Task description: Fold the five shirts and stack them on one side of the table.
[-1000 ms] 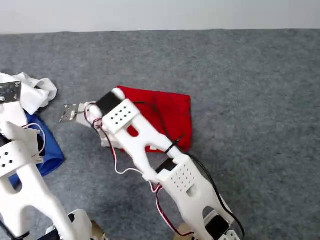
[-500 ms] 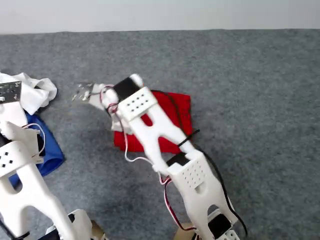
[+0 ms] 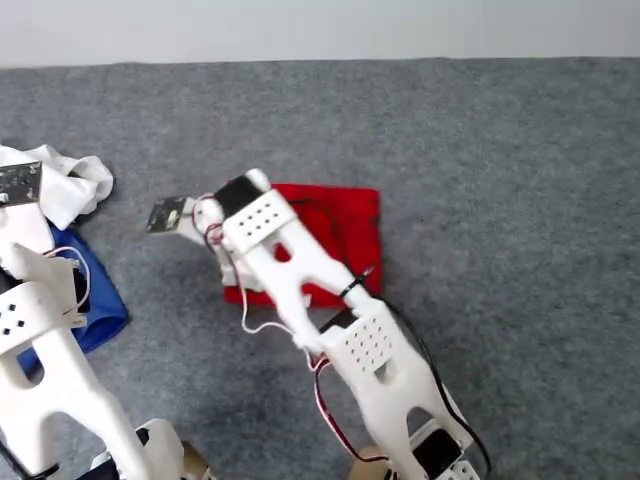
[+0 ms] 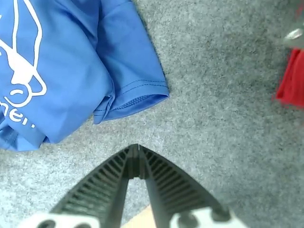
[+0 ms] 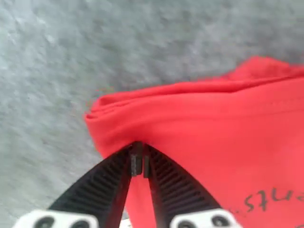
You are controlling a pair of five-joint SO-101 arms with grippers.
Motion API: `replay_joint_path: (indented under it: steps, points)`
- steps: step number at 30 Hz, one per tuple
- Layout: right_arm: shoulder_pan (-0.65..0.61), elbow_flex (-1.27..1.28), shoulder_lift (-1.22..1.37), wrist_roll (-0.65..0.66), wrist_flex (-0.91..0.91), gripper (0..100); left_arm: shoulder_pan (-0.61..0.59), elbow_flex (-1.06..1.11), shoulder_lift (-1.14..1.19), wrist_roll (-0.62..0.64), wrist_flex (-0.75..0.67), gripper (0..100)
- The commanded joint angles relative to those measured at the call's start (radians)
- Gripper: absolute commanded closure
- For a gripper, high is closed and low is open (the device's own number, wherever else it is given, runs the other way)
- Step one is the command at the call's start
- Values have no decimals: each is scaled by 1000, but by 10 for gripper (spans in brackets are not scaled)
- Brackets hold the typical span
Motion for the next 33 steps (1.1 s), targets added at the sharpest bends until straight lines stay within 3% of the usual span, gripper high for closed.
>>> replay_joint_path:
  steps: [1, 9, 17, 24, 33]
  points:
    - [-10, -61, -41, -34, 39, 989, 2, -5, -28, 0, 0, 994]
    - [42, -51, -251, -52, 41, 990, 2, -5, -28, 3, -12, 994]
    - [248, -37, -274, -227, 48, 990, 2, -5, -28, 3, -14, 994]
    - [335, 224, -386, -249, 48, 990, 0, -5, -28, 3, -8, 995]
    - [364, 557, -653, -416, 44, 990, -29, -2, -29, 3, 25, 995]
